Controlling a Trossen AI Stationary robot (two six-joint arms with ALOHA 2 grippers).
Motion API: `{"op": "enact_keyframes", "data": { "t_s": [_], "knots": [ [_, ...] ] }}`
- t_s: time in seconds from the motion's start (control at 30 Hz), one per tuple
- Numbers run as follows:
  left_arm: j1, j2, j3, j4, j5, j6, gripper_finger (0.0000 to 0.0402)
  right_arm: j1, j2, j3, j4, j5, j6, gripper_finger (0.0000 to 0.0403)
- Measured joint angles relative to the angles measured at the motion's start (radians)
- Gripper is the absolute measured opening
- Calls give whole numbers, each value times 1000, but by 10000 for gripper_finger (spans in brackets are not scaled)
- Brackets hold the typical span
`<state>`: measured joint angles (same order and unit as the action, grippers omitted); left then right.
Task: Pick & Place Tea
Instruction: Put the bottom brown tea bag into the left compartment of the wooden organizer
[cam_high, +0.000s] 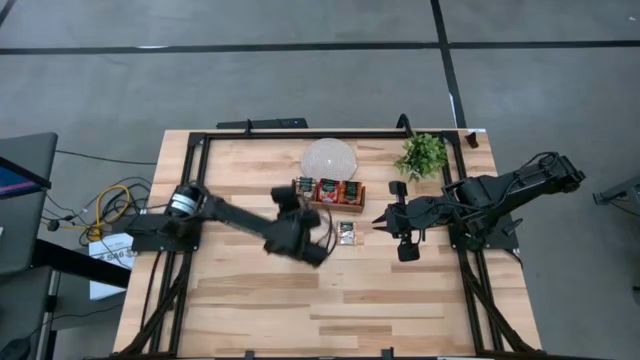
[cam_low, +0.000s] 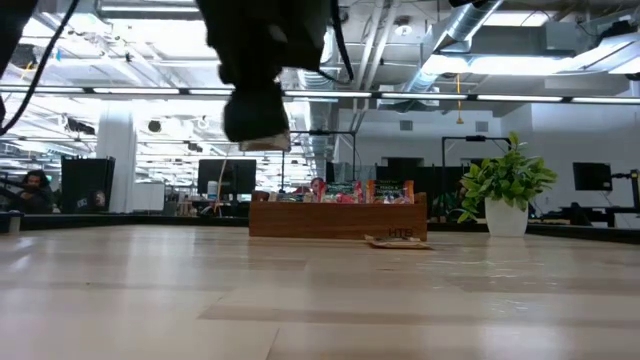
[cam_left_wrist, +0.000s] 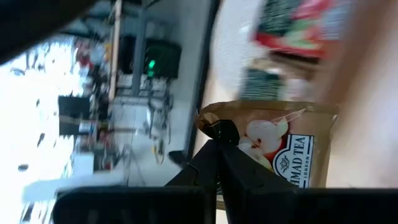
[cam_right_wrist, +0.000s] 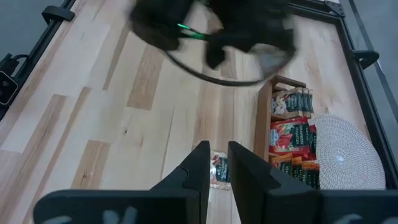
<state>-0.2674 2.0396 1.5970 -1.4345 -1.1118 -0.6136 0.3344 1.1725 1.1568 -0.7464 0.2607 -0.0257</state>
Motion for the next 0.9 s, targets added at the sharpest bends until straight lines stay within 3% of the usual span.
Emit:
{"op": "enact_keyframes", "data": {
  "t_s": [0.2, 0.53, 0.77, 0.9],
  "knots": [
    [116, 0, 0, 53, -102, 66, 0, 0, 0, 0, 0, 1, 19, 49],
    [204, 0, -5, 168, -106, 193, 0, 0, 0, 0, -1, 2, 26, 49],
    [230, -1, -55, 316, 1, 363, 0, 0, 0, 0, -2, 2, 26, 49],
    [233, -8, -57, 386, 9, 436, 0, 0, 0, 0, -2, 2, 26, 49]
  ]
}}
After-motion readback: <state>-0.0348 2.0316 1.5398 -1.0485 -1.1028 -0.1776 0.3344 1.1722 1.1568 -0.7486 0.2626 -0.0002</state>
